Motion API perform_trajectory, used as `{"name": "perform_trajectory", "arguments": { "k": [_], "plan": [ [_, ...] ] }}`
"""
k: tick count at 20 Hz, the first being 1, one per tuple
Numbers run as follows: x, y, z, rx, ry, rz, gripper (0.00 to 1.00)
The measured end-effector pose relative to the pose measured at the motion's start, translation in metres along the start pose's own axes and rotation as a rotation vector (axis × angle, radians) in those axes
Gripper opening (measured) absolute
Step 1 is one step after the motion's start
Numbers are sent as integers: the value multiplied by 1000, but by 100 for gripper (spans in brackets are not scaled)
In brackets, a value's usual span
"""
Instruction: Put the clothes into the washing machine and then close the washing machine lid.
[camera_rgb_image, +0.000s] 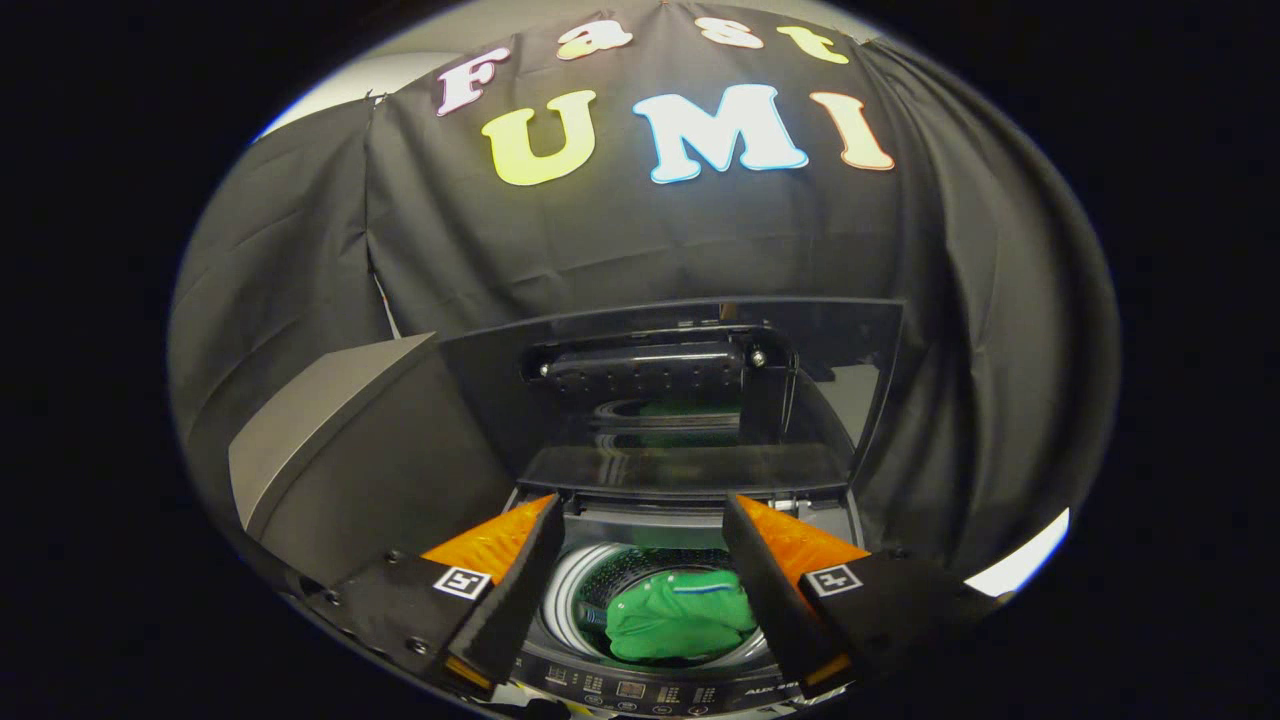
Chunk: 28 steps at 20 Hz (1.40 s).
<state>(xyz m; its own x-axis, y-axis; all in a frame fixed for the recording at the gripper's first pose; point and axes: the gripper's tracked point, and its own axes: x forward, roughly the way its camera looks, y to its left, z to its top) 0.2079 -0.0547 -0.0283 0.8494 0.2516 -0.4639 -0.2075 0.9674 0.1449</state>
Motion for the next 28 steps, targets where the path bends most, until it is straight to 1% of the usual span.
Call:
{"name": "perform_trajectory", "arguments": {
  "k": [6, 14, 19, 24, 28],
  "plan": [
    [-9, 7, 14, -33, -41, -5, 98],
    [-17, 23, 101, -108, -258, -8, 98],
    [1, 24, 138, -137, -317, -25, 98],
    [31, 20, 151, -135, -328, -54, 98],
    [59, 13, 152, -116, -305, -78, 98]
  ]
}}
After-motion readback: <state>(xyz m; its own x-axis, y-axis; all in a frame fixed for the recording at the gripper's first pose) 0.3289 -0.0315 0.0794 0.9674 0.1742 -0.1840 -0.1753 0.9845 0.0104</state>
